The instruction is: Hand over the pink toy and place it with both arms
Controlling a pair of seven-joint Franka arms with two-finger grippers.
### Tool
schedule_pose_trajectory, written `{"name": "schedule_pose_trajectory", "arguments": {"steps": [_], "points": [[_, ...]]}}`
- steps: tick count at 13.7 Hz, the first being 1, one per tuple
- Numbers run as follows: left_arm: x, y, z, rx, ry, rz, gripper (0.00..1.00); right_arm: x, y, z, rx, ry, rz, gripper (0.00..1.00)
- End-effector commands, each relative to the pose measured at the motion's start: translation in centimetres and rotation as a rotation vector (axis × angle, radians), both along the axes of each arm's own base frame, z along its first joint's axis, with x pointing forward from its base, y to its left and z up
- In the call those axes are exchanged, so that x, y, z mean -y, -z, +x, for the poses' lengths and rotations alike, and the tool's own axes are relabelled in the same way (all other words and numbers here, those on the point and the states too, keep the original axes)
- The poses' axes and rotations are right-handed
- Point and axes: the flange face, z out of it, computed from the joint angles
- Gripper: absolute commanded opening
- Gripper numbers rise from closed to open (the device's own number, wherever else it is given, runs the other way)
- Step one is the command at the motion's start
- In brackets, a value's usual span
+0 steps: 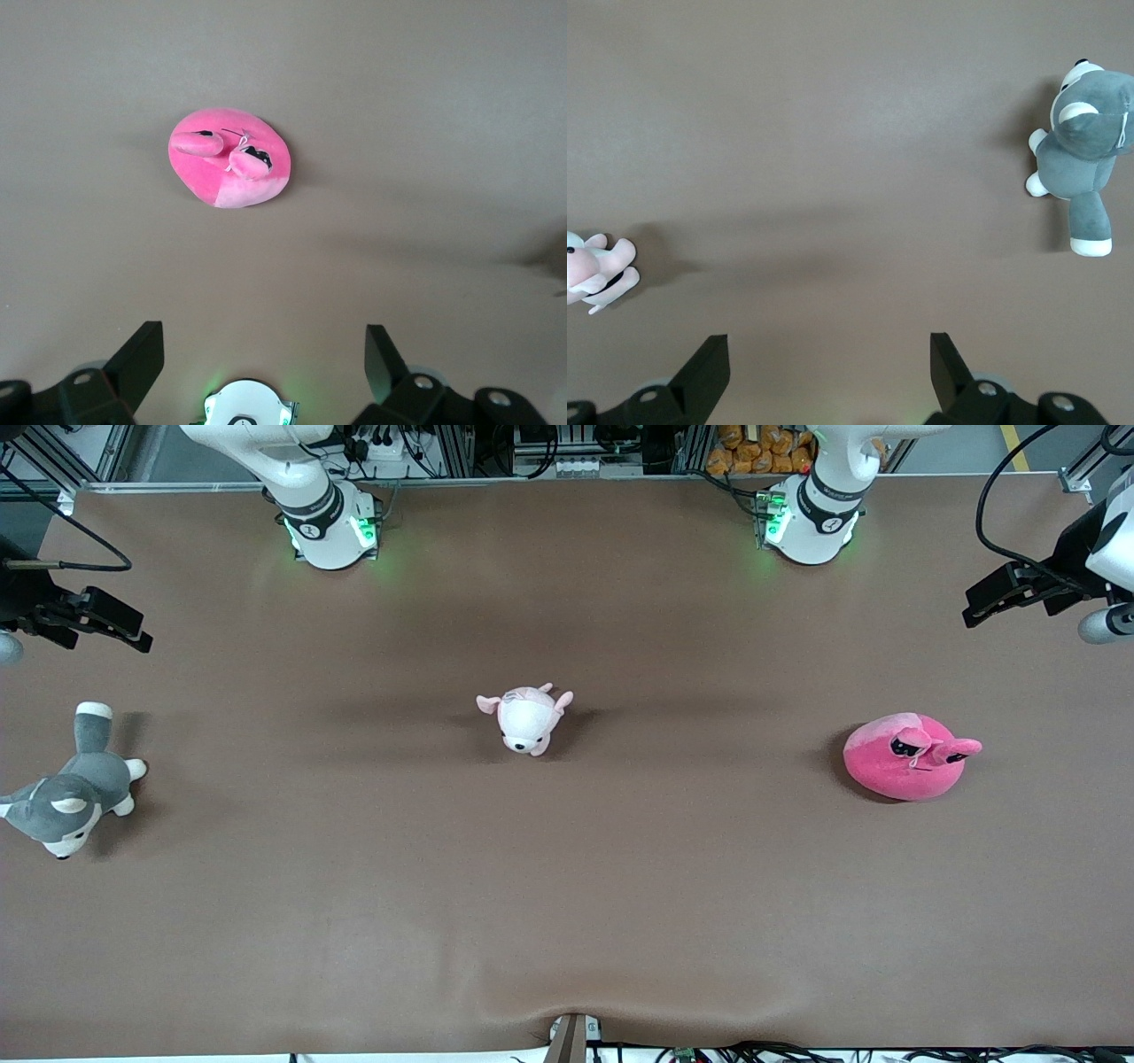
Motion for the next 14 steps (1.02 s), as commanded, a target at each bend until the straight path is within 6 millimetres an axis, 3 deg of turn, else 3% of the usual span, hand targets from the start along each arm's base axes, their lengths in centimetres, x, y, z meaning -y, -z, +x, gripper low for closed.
{"name": "schedule_pose_trajectory", "arguments": {"steps": [1,5,11,14], "points": [[-0.3,-0.1,0.4,-0.012,0.002,0.000,1.00,0.2,-0.1,0.1,-0.002,0.002,0.003,1.00],[-0.5,0.2,0.5,-0.018,-0.012,0.004,1.00,0.1,0.0,0.1,-0.003,0.001,0.003,1.00],[-2.0,2.6,2.0,-0.056,-0.047,0.005,1.00,0.4,-0.1,0.1,-0.002,0.006,0.001,1.00],[-2.9,4.3,2.8,-0.038,-0.144,-0.004,1.00,0.4,-0.1,0.1,-0.002,0.006,0.001,1.00]]}}
